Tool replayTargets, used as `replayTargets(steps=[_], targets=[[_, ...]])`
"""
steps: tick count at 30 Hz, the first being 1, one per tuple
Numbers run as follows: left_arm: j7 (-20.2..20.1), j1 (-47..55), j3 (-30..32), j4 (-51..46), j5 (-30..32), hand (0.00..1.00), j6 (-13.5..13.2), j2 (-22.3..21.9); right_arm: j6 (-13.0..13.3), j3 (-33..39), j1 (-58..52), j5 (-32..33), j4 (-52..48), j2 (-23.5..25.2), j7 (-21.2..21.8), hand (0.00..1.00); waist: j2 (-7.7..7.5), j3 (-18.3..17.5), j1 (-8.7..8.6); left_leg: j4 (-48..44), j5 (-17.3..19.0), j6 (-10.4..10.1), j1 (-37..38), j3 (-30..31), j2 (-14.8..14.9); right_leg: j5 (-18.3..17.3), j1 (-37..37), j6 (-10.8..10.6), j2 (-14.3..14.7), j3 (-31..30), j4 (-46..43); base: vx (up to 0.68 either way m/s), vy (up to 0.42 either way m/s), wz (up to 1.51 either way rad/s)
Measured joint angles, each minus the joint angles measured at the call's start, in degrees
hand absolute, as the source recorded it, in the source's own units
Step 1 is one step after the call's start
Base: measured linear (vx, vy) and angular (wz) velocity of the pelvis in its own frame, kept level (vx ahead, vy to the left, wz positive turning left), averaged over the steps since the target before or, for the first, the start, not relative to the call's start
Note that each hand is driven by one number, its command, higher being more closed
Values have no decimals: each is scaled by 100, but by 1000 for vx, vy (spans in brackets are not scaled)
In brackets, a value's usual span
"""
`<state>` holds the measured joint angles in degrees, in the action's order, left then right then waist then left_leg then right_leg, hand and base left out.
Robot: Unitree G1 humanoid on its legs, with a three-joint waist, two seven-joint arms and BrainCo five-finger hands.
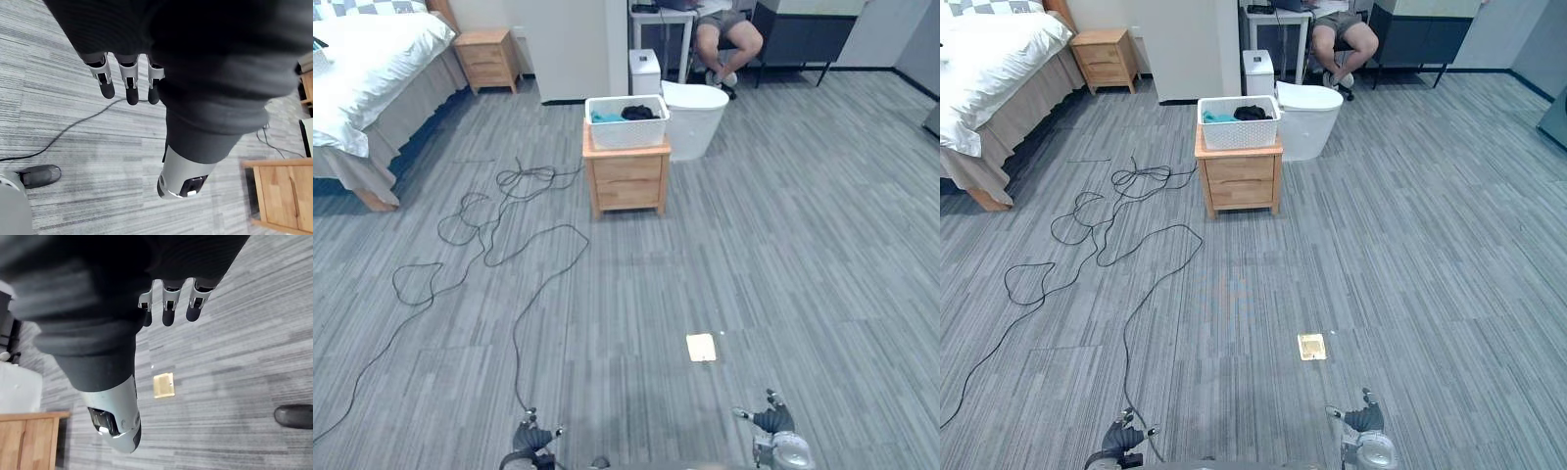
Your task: Pick up the laundry basket with both hands and put the clothes into the washing machine.
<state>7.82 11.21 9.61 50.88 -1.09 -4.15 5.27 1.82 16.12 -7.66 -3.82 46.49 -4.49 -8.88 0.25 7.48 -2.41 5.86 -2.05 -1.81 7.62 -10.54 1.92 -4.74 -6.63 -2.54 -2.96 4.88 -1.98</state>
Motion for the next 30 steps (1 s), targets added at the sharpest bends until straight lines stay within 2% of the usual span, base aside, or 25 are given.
replayTargets(steps=[10, 16, 22, 23, 27, 28, 29, 30], targets=[[-10, 32, 3, 34, -54, 0, 0, 4, -59, 220, -57, 39, 173, -89, -1, 0, -27, -19, 21, 2, 16, 14, -197, 121, -33, -22, 41, -25, -35, 137, 142, -17, -1, 9], [-11, 1, -5, 15, -54, 0, -5, 5, -61, 257, 32, 47, 226, -90, -13, 0, -104, -71, 21, -40, -30, 69, -151, 106, -73, 26, -37, -32, -60, 136, 146, 161, -3, -3], [-9, -21, -19, -362, -57, 0, -26, 33, -59, 257, 291, 99, 222, -86, -99, 0, -97, -59, 22, -47, -18, 59, -103, -8, -87, 29, -38, -33, -99, 104, 88, 102, 1, -2], [-6, -35, -18, -365, -62, 0, -25, 39, -58, 257, 360, 102, 220, -86, -101, 0, -89, -39, 37, -136, 69, 74, -174, -62, -71, 30, 26, -35, -96, 62, 45, 38, 2, -20], [-5, -102, -12, -496, -115, 0, -16, 44, -58, 255, 615, 102, 196, -71, -106, 0, -62, 113, 137, -1181, 799, 147, -727, -307, 71, 22, 330, -57, -87, -219, -131, 11, 30, -41], [-3, -115, -5, -645, -124, 0, -19, 47, -59, 253, 630, 102, 151, -89, -112, 0, -31, 159, 180, -1594, 1142, 198, -970, -402, 110, -93, 502, -185, -109, -344, -266, 10, 71, -38], [-2, -117, -6, -719, -142, 0, -20, 48, -64, 253, 648, 101, 150, -98, -114, 0, -22, 180, 175, -1733, 1252, 214, -1069, -425, 110, -167, 572, -236, -136, -366, -361, 1, 105, -40], [-2, -114, -9, -851, -185, 0, -22, 50, -78, 247, 714, 101, 150, -122, -117, 0, 1, 243, 166, -2043, 1534, 241, -1179, -497, 100, -428, 760, -316, -207, -391, -751, 6, 90, -22]])
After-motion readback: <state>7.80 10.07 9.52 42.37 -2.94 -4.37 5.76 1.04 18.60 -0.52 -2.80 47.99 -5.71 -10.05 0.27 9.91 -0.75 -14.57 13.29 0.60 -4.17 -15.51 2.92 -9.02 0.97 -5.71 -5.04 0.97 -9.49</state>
